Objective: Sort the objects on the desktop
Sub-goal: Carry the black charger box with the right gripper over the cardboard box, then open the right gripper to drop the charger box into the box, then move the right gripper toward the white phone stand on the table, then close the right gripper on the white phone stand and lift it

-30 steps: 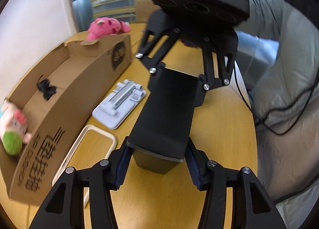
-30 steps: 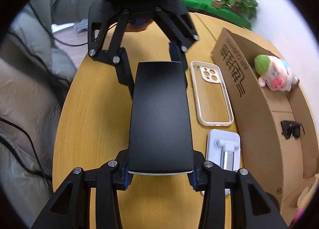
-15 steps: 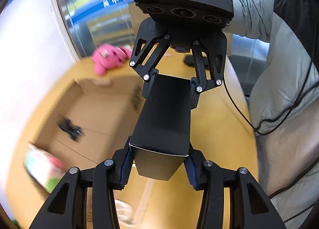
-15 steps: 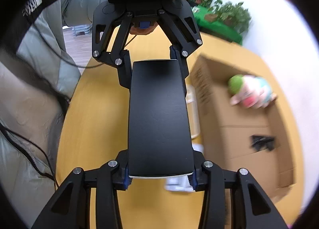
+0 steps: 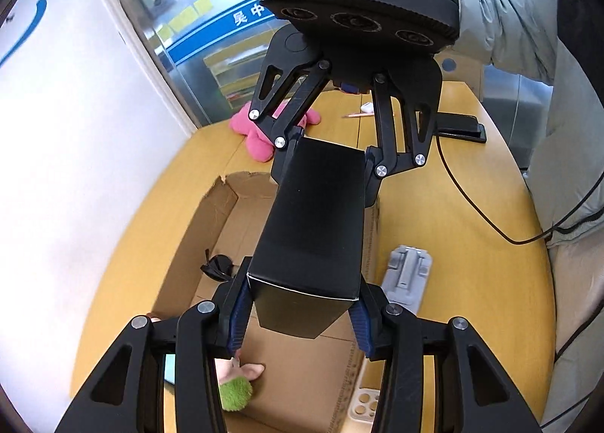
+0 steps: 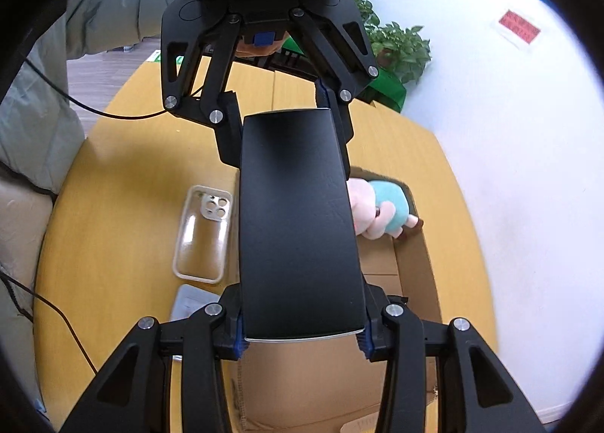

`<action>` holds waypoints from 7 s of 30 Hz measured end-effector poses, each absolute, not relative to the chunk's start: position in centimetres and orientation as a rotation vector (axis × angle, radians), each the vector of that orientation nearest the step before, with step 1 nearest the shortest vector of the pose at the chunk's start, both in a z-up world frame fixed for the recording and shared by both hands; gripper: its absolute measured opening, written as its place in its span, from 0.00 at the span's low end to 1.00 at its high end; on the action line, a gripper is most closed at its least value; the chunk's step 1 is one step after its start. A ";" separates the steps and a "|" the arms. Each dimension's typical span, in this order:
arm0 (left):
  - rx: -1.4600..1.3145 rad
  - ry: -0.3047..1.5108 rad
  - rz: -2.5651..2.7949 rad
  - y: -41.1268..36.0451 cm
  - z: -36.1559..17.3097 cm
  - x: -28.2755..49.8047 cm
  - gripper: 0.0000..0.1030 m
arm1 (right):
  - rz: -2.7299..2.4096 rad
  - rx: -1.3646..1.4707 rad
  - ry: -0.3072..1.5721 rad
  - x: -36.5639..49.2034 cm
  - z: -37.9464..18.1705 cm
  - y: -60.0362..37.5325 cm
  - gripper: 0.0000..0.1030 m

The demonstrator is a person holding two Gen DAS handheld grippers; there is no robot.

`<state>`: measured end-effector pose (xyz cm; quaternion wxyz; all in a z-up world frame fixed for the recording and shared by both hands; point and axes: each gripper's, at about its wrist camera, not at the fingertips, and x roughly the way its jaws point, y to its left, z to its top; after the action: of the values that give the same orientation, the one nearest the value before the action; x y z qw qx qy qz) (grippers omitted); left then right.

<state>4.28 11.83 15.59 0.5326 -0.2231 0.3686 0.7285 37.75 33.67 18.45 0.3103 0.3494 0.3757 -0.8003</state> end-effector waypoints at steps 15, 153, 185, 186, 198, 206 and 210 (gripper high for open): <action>-0.730 0.765 1.596 14.1 7.5 -4.1 0.47 | -2.048 1.120 0.715 31.5 10.6 39.4 0.41; -0.548 -0.101 2.814 8.8 14.6 17.7 0.82 | -3.216 0.995 -0.045 50.9 16.2 33.5 0.76; -1.035 -0.128 2.628 9.2 3.0 18.3 0.83 | -2.839 1.407 -0.400 48.5 -1.1 37.1 0.48; -1.048 -0.119 2.601 9.7 2.7 18.1 0.83 | -2.841 1.395 -0.403 48.8 -1.1 37.1 0.46; -1.266 -0.184 2.260 16.1 -2.5 17.7 0.83 | -2.886 1.373 -0.524 54.9 -1.1 37.9 0.40; -1.408 -0.168 2.111 20.3 -5.5 18.1 0.79 | -2.929 1.393 -0.585 57.5 -1.0 37.8 0.40; -1.415 -0.218 2.140 20.0 -5.4 17.6 0.47 | -2.936 1.374 -0.591 57.9 -1.1 37.7 0.40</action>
<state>17.57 19.96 -5.39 0.2798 -0.5276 -0.0814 0.7980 57.93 37.66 -1.11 -0.0767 0.4156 -0.1789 -0.8885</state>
